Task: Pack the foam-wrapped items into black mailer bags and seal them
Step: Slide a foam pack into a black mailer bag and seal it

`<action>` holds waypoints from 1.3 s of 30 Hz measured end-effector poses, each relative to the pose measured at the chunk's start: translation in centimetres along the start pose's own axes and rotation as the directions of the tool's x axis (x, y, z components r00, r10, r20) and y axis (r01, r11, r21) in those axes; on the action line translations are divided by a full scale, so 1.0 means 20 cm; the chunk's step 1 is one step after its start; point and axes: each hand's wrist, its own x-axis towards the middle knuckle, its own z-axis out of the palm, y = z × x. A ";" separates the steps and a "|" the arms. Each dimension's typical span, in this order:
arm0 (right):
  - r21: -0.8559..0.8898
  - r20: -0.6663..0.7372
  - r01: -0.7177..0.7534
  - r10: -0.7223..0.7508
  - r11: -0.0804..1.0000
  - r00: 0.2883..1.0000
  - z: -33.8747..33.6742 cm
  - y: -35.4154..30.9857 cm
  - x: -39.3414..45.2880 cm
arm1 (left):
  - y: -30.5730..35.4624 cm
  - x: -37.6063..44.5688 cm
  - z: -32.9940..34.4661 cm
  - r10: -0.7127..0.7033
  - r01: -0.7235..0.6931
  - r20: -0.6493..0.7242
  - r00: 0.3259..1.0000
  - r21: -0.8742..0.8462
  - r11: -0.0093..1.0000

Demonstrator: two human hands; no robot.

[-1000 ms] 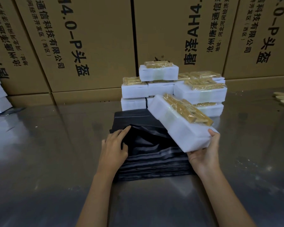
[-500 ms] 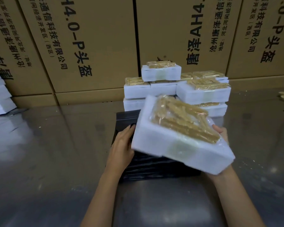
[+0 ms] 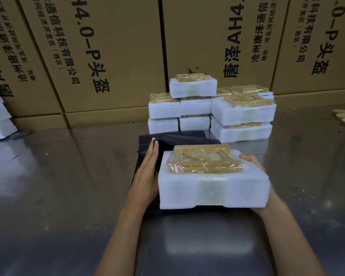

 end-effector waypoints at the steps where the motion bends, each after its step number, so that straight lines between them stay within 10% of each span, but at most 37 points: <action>1: 0.001 0.006 0.042 -0.042 0.999 0.999 0.00 0.00 0.01 | -0.01 0.00 0.00 0.016 -0.016 0.010 1.000 0.040 0.999; 29: -0.200 -0.339 0.203 -0.262 0.959 0.904 0.15 0.08 0.04 | 0.13 0.00 0.15 0.029 -0.006 -0.109 0.994 0.209 0.978; 36: 0.084 -0.267 0.248 -0.218 0.965 0.939 0.18 0.11 0.02 | 0.23 -0.08 0.26 0.150 -0.150 0.013 0.989 0.192 0.970; 39: 0.130 -0.184 0.248 -0.222 0.960 0.958 0.20 0.13 0.01 | 0.26 -0.02 0.21 0.129 -0.055 -0.289 0.948 0.252 0.966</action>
